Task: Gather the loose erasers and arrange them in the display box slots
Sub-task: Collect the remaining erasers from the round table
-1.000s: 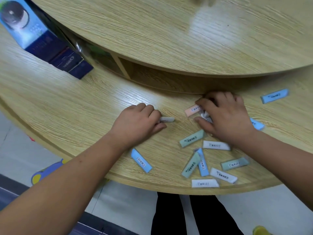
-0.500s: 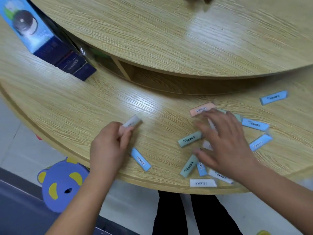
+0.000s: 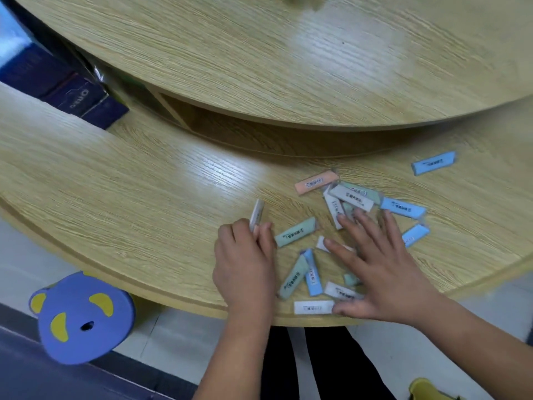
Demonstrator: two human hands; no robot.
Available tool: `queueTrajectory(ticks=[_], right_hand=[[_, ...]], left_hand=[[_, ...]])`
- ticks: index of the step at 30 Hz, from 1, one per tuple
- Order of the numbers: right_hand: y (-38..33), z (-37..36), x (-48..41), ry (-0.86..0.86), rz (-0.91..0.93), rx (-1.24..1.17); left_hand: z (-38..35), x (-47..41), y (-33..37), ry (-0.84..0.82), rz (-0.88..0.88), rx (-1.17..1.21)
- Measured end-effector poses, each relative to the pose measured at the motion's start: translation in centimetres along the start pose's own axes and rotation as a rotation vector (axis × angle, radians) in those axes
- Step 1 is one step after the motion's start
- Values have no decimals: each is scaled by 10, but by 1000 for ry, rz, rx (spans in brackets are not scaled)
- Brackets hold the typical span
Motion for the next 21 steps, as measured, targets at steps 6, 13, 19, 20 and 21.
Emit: queueTrajectory(ticks=[6,13,19,20,21], right_hand=[[17,0,-27,87,-84,-67],[57,22,-39,209,-164,-91],[105,11,-5,57,-455,-145],[108,9,-4,36,-466,-146],[110,8,-6,24,-469,-145]], left_hand=[[-24,0,59,-18,-121,-36],[-24,7,79,-47,-225,131],[-32,51,70,-211,-436,21],[-37,56,69,-231,-477,-32],[-43,60,68,-242,-511,-83]])
Point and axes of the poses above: each hand's wrist, its own x-axis away from the middle knuckle, its own z-axis out of the back of the hand, y = z × x, the point moved 9 cm from there along -x, towards the middle knuckle, and after that the axes turned 1 degree about -y, right-handed, at the moved point
